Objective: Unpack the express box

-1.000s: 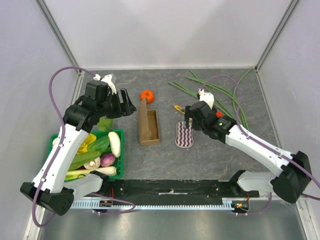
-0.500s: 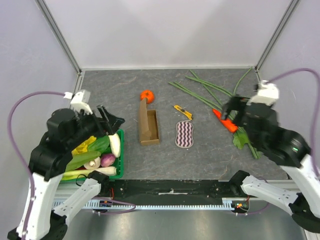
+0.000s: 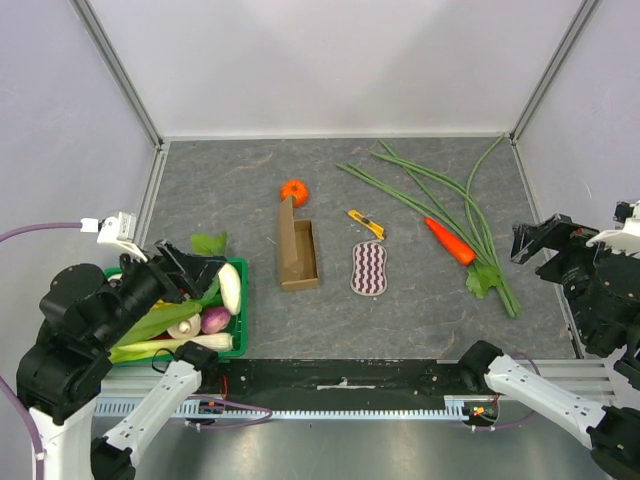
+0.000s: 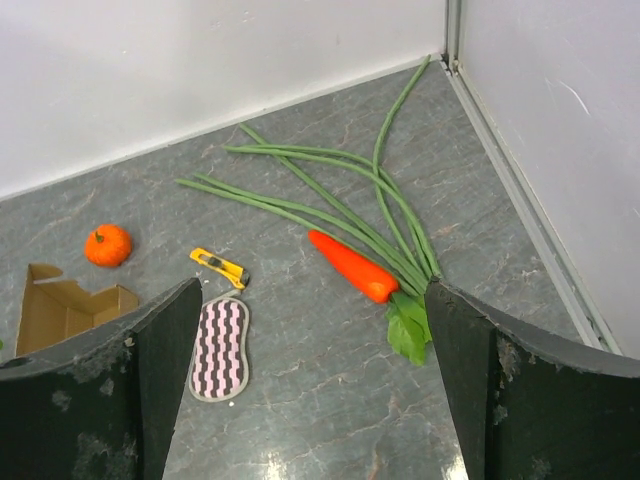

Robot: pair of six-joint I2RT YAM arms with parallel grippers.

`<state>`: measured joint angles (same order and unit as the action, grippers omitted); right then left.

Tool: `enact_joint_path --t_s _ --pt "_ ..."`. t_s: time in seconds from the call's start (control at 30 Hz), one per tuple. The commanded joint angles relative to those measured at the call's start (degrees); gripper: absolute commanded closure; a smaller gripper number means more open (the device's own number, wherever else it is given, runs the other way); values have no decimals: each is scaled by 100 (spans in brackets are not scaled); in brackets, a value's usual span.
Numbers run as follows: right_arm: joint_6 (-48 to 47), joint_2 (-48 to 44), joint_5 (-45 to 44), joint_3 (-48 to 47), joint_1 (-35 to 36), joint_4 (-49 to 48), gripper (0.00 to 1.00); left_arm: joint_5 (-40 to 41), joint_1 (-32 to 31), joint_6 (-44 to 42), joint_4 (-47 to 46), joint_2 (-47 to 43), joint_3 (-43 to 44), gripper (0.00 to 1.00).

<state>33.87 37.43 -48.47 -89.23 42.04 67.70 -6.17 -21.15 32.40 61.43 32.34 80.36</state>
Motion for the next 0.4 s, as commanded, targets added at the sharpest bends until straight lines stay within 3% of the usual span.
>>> enact_joint_path --t_s 0.0,0.2,0.37 --pt "-91 -69 223 -42 6 173 2 -51 -4 135 203 -17 173 18" --pt "163 -166 250 -51 6 235 2 -94 -4 65 291 -35 226 18" --pt "305 -236 206 -15 6 252 2 -51 -4 -67 466 53 331 12"
